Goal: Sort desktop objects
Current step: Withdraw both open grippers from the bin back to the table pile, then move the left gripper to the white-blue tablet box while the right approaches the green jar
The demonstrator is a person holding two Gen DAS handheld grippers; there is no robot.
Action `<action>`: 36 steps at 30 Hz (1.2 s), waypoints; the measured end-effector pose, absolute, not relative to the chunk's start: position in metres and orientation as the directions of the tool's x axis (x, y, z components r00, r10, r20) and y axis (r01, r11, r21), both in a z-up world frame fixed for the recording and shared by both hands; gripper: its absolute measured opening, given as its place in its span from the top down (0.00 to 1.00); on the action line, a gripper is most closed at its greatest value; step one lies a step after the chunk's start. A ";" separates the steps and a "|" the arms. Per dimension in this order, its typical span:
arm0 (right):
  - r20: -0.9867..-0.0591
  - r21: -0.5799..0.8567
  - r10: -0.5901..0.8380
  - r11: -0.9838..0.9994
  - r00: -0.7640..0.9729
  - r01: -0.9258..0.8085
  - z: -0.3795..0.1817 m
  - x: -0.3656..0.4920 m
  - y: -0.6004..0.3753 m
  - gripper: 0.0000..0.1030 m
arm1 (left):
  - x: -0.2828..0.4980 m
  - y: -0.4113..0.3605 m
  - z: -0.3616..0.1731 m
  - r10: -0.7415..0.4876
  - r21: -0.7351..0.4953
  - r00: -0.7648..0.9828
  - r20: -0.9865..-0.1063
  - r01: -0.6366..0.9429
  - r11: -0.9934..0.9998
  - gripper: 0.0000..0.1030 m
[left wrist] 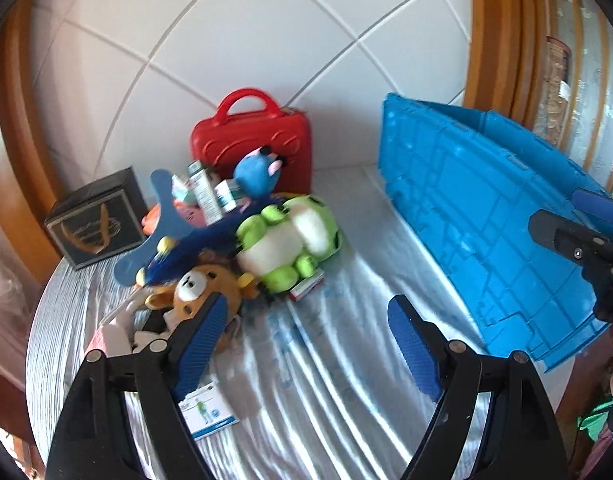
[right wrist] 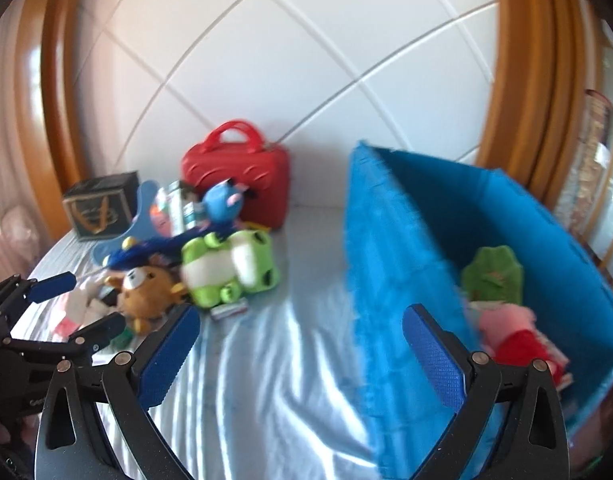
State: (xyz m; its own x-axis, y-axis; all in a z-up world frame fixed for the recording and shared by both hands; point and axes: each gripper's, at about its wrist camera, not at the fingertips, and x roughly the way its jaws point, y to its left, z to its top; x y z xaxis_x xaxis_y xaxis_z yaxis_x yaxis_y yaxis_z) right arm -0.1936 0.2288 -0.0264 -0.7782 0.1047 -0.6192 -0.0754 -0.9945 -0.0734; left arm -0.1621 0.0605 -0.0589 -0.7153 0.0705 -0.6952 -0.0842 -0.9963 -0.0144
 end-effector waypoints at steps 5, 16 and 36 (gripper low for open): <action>-0.707 -0.073 0.035 -0.997 -0.706 0.023 -0.068 -0.229 0.178 0.00 | -0.164 -0.007 -0.110 -0.012 -0.013 -0.617 -0.787 0.036 -0.999 0.20; -0.857 -0.050 -0.028 -0.989 -0.514 0.136 -0.170 -0.271 0.106 0.00 | -0.159 -0.090 -0.215 -0.058 -0.013 -0.407 -0.911 0.169 -0.986 0.20; -0.971 -0.004 -0.069 -0.953 -0.231 0.302 -0.330 -0.287 0.012 0.00 | -0.182 -0.153 -0.294 -0.055 -0.041 -0.364 -0.930 0.250 -0.967 0.18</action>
State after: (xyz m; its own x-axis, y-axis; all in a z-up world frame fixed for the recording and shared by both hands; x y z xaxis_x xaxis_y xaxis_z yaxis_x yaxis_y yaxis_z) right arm -0.2867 0.0122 -0.3304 -0.2307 -0.0688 -0.9706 0.3023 -0.9532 -0.0043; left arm -0.1820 -0.1534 -0.2941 -0.3644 -0.0550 -0.9296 0.2503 -0.9673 -0.0409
